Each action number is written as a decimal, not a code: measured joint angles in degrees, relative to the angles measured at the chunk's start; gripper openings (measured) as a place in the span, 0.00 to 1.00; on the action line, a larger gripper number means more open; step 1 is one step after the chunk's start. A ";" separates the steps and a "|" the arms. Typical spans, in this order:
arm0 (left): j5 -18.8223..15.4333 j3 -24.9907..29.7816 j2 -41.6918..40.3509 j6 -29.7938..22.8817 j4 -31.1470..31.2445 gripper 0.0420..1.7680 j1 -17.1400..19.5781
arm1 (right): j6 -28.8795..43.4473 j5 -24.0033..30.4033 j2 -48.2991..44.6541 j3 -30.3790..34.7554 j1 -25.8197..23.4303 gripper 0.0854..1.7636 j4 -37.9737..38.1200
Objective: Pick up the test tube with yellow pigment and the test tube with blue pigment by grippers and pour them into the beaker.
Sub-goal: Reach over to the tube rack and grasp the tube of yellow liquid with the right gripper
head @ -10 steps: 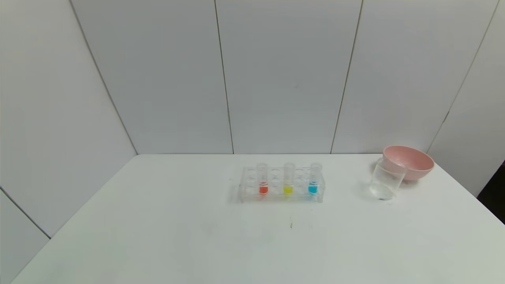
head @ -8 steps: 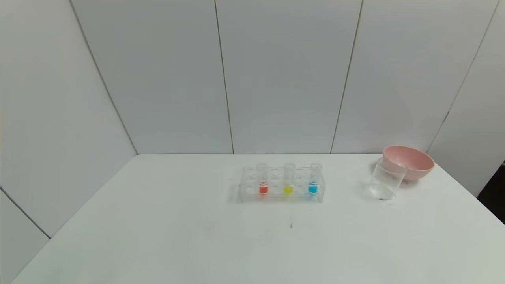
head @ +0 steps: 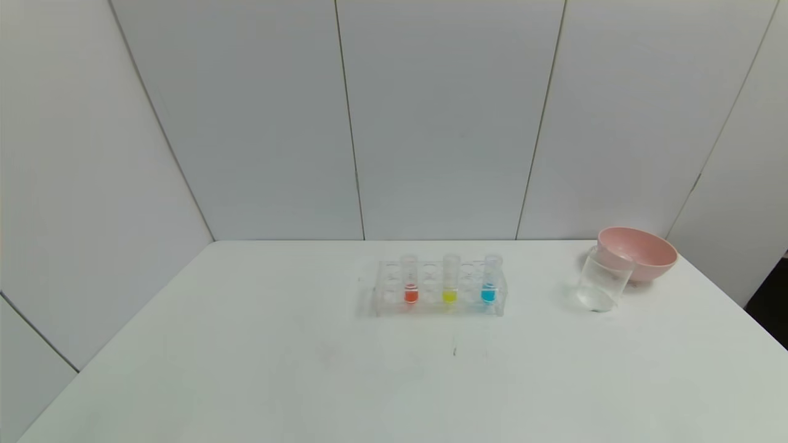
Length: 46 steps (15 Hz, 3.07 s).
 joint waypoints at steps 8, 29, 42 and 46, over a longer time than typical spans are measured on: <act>0.00 0.00 0.00 -0.02 0.00 1.00 0.00 | 0.17 -0.28 0.00 -0.07 0.00 0.97 0.13; 0.00 0.00 0.00 -0.02 0.00 1.00 0.02 | 1.91 -4.12 62.73 -12.79 7.56 0.97 -45.02; 0.00 0.00 0.00 -0.02 0.00 1.00 0.00 | 4.32 -44.14 110.74 -27.44 49.15 0.97 -80.63; 0.00 0.00 0.00 0.00 0.00 1.00 0.02 | 4.23 -47.97 117.91 -36.02 54.28 0.97 -79.34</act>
